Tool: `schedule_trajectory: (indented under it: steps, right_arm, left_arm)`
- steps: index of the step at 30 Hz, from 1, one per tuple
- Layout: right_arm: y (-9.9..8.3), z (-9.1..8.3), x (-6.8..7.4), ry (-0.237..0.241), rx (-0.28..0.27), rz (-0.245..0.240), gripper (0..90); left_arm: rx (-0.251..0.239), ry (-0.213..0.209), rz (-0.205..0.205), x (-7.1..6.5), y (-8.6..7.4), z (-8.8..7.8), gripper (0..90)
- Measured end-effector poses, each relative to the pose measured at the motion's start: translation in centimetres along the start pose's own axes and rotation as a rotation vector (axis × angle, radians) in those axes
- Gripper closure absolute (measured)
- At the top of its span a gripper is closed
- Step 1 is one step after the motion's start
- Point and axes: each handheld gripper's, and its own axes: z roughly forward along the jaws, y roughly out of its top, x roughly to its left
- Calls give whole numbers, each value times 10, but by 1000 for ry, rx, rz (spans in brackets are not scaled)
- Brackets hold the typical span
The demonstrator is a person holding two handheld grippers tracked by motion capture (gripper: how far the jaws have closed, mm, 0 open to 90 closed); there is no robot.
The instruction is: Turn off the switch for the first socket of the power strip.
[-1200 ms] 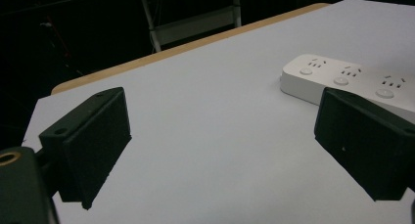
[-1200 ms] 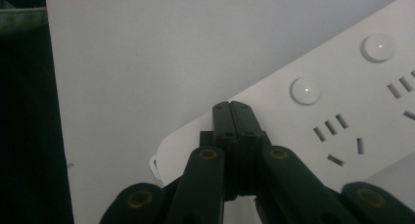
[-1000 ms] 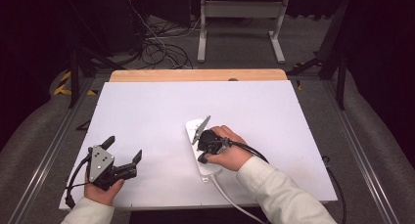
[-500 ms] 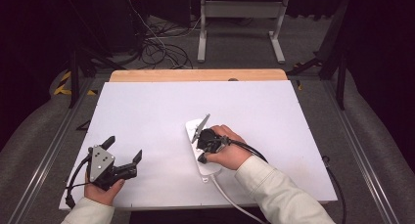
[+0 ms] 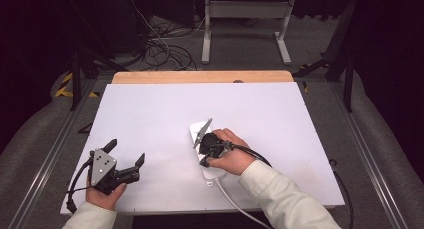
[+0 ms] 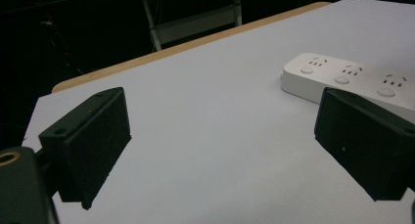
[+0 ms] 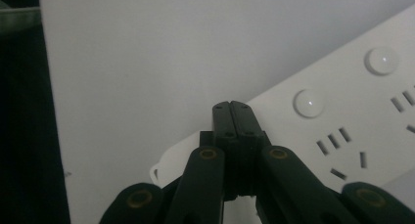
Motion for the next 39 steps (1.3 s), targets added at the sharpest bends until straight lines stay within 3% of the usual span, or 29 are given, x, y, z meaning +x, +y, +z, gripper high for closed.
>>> schedule_trajectory:
  steps: [1,3,8,19,29,35,39]
  right_arm:
    - [-1,-2,1,20,-21,3,900]
    - [-3,-5,2,-33,-27,-10,900]
    - [-6,-16,4,-38,-118,-7,900]
    - [-5,-38,10,-83,-189,-8,900]
    - [-6,-43,10,-89,-215,-2,900]
    - [-8,-51,13,-104,-274,29,670]
    - [-13,-57,15,-144,-353,62,521]
  left_arm:
    - [-1,3,2,0,0,0,68]
    - [-3,3,1,0,0,0,68]
    - [-1,0,3,0,0,1,68]
    - [-1,0,2,0,0,0,68]
    - [0,0,-4,0,0,1,68]
    - [0,0,-6,0,0,1,68]
    - [0,2,-3,0,0,0,68]
